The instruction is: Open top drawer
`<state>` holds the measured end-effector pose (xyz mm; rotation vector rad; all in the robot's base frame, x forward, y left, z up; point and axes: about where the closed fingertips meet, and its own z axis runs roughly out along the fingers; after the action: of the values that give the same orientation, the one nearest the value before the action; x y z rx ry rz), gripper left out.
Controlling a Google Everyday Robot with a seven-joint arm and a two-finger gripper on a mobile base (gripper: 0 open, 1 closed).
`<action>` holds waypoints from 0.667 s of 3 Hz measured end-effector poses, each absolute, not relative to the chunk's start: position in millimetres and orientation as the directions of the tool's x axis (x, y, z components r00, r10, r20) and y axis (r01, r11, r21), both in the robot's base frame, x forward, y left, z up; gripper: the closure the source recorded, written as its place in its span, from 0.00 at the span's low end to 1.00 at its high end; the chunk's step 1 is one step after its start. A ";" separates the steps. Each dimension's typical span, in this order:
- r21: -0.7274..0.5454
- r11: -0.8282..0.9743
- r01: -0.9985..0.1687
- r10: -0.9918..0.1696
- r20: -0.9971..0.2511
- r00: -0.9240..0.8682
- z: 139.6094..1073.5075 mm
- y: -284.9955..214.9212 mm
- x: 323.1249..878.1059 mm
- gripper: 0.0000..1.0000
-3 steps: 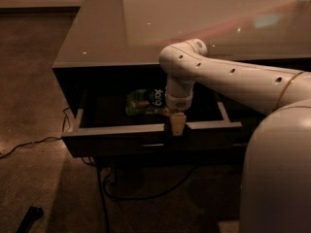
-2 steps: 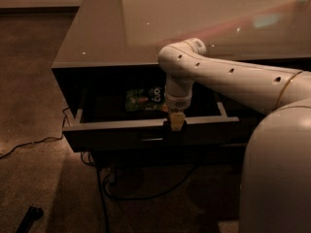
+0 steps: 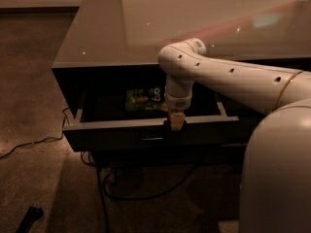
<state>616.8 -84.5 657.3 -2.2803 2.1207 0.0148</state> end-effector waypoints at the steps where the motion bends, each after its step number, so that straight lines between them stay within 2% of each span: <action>1: -0.014 -0.072 -0.997 -0.997 -0.026 0.073 657.3 -84.5 616.8 0.16; 2: -0.014 -0.072 -0.997 -0.997 -0.026 0.073 657.3 -84.5 616.8 0.00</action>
Offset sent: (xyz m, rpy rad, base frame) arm 0.0000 0.0000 0.0000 0.0000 0.0000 0.0000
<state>616.8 -84.5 657.3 -2.2803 2.1207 0.0148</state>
